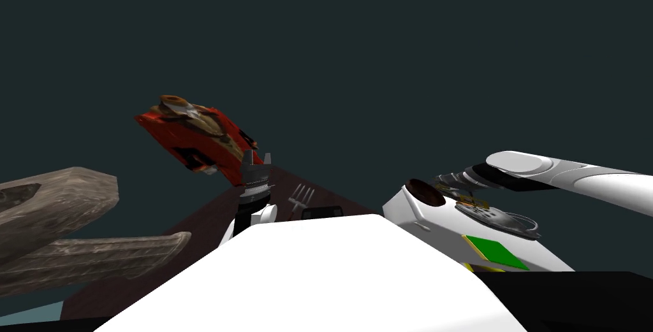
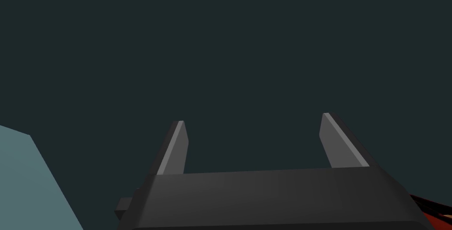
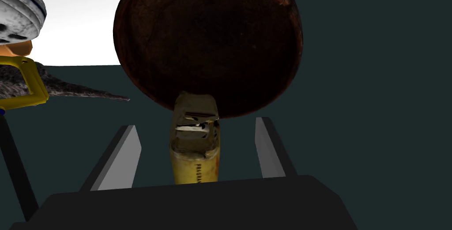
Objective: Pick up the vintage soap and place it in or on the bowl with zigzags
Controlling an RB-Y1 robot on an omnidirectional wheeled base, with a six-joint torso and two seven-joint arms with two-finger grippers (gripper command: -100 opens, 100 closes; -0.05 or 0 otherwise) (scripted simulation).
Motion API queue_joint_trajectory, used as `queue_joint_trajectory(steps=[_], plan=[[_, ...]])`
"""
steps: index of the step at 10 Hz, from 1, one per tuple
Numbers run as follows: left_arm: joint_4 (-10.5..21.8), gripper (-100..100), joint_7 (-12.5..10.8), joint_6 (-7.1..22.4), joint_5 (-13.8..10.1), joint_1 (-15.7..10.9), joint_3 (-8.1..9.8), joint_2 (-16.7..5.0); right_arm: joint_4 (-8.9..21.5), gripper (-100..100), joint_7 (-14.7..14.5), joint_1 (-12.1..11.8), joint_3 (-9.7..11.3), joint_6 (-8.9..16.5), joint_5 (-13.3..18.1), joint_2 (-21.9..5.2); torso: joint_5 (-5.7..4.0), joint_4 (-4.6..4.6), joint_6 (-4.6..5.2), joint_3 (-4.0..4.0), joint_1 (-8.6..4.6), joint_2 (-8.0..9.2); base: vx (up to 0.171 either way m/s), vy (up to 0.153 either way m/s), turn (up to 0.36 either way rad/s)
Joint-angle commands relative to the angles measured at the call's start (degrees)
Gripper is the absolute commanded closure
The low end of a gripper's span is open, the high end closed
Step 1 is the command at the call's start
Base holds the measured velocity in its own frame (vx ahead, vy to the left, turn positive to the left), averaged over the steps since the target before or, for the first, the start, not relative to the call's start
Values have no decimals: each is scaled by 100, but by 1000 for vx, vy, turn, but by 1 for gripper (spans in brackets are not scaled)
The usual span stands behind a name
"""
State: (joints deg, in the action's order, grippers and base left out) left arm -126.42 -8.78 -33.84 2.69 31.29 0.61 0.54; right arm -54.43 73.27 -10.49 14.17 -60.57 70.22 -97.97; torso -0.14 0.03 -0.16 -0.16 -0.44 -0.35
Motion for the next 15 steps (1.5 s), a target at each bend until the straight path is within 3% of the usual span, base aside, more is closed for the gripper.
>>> queue_joint_trajectory(steps=[1, 4, 5, 6, 8, 9, 11, 12, 15], plan=[[0, 0, 0, 0, 0, 0, 0, 0, 0, -100, 0, 0, 0, 0, 0, 0, 0, 0, 0, 0, 0, 0, 0, 0, 0], [0, 0, 0, 0, 0, 0, 0, 0, 0, -100, 0, 0, 0, 0, 0, 0, 2, 2, 0, 5, 7, 8, 0, 0, 0], [0, 0, 0, 0, 0, 0, 0, 0, 0, 0, 0, 0, 0, 0, 0, 0, 3, 3, 0, 6, 8, 9, 0, 0, 0], [0, 0, 0, 0, 0, 0, 0, 0, 286, -100, -286, -32, -2, -165, -201, -10, 3, 3, 0, 6, 8, 9, 106, 11, -231], [0, 0, 0, 0, 0, 2, 0, 0, 303, -100, -529, -32, -2, -165, -201, -10, 4, -8, 0, -21, 13, -38, 135, 15, -84], [0, 0, 0, 0, 0, 1, 0, 0, 590, -100, -700, -64, -5, -329, -401, -20, 4, -9, -3, -20, 13, -34, 150, 34, -156], [0, 0, 0, 0, 0, 2, 0, 0, 606, -100, -1029, -64, -5, -329, -401, -20, 5, -12, 1, -30, 15, -52, 139, 14, -125], [0, 0, 0, 0, 0, 1, 0, 0, 892, -100, -1198, -97, -7, -494, -602, -29, 3, -10, -5, -22, 10, -35, 129, 33, -195], [0, 0, 0, 0, 0, 0, 0, 0, 909, -100, -1588, -97, -7, -494, -602, -29, 3, -1, -3, -1, 11, -2, 10, 17, 14]])
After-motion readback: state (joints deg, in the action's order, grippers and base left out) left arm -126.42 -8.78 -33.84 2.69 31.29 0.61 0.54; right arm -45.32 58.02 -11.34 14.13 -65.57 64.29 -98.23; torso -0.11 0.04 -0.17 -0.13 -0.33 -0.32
